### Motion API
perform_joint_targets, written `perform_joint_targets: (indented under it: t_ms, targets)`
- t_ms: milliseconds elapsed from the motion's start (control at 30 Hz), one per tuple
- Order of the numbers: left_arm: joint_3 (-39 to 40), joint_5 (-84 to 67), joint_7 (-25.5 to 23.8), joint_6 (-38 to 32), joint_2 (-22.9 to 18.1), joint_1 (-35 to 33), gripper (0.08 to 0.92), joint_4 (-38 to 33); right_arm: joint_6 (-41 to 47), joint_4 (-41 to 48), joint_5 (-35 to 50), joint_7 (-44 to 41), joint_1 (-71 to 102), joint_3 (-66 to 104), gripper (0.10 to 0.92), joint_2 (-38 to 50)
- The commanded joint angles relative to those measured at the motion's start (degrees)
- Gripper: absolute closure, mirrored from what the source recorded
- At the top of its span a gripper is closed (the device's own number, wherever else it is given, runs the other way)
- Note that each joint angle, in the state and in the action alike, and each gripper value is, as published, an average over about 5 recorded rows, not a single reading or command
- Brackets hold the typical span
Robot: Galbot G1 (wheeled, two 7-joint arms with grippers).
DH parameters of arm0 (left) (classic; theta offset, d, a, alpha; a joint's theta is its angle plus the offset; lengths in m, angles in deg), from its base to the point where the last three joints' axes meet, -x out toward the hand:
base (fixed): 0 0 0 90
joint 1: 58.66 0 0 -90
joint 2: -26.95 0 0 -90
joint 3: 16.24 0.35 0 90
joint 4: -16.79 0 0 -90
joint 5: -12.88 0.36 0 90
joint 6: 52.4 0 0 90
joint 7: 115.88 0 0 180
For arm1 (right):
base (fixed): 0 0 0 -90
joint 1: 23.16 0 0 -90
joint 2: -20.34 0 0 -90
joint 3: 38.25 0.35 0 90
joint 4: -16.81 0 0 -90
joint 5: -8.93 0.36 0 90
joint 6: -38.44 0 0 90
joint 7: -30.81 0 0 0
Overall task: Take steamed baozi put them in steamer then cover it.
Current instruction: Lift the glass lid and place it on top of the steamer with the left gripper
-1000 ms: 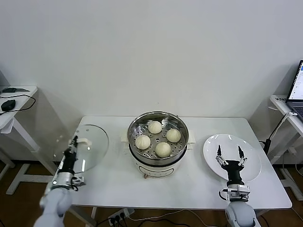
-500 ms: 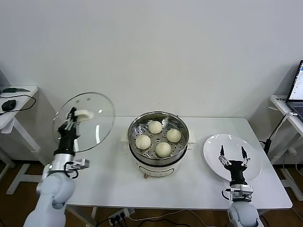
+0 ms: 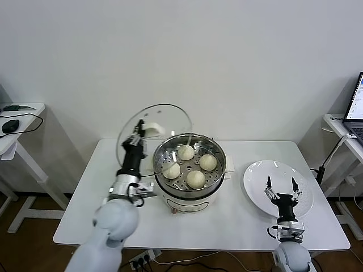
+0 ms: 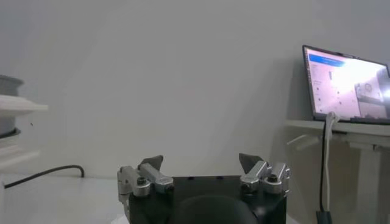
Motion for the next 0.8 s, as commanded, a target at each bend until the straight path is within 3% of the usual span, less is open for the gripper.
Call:
perform_joint_targets:
  t_ms: [33,800]
  targets:
    - [13.55,4.6,-7.57,9.58,-4.1,7.38,0.809,4.32,-0.16,1.48,-0.11,0.0,0.09,0.41,0.203,-0.43]
    - [16.03,16.14,-9.5,6.25,-8.78,9.41,0.809,15.53,1.66,-0.45,3.25,-1.24,0.23,0.78,0.203,0.22]
